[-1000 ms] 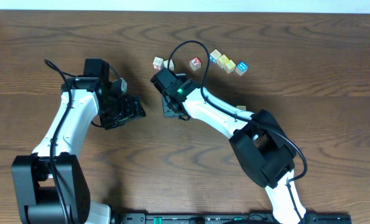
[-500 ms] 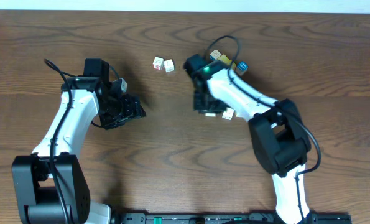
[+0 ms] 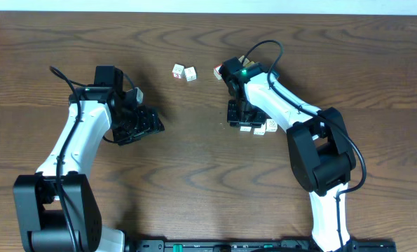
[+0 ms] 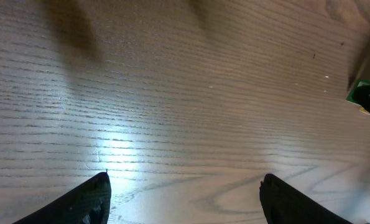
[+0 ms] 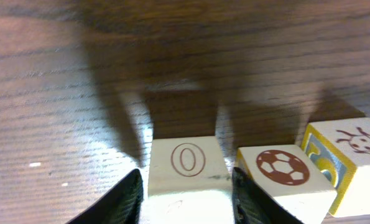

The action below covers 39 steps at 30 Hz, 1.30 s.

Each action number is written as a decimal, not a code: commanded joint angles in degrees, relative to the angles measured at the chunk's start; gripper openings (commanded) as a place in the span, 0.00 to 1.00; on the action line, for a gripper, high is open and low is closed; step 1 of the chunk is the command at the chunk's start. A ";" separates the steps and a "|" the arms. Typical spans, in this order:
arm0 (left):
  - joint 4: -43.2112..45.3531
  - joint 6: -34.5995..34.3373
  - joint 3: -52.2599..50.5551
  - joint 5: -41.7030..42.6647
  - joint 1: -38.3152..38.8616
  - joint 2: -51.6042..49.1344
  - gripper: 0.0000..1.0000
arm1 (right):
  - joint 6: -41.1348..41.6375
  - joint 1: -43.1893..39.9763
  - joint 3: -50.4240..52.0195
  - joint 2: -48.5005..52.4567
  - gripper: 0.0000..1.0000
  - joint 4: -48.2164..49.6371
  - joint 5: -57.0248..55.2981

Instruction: Lift 3 blocks

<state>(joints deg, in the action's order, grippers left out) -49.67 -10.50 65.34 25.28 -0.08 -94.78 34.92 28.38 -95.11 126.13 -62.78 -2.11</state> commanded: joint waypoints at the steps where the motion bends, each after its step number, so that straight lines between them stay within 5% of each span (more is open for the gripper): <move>1: -0.13 0.31 0.52 -0.52 0.17 -0.39 0.77 | -2.62 -0.31 -0.42 0.09 0.48 -0.31 2.21; 13: -0.17 0.31 0.52 -0.48 0.17 -0.39 0.77 | -11.02 -2.51 -13.09 0.09 0.66 -9.64 4.28; 16: 0.15 0.42 0.52 0.85 0.24 -0.39 0.76 | -15.32 -4.92 -17.42 0.09 0.59 -13.33 6.25; 19: 2.25 2.14 0.52 6.49 0.81 -0.39 0.54 | -20.59 -8.31 -20.44 0.09 0.45 -16.81 9.16; 25: 7.85 2.23 0.52 10.97 5.44 -0.39 0.29 | -26.45 -16.81 -21.09 0.09 0.03 -23.43 10.86; 30: 13.22 1.42 0.52 9.25 11.17 -0.39 0.29 | -36.04 -20.15 -20.96 0.09 0.01 -28.37 22.95; 39: 13.92 -4.68 0.52 -6.60 15.54 -0.39 0.29 | -34.03 -18.01 -17.70 -2.21 0.01 -34.60 14.40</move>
<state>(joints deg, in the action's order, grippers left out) -35.57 -13.50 65.34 25.21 15.33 -94.78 0.97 9.69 -114.41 126.13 -97.45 14.11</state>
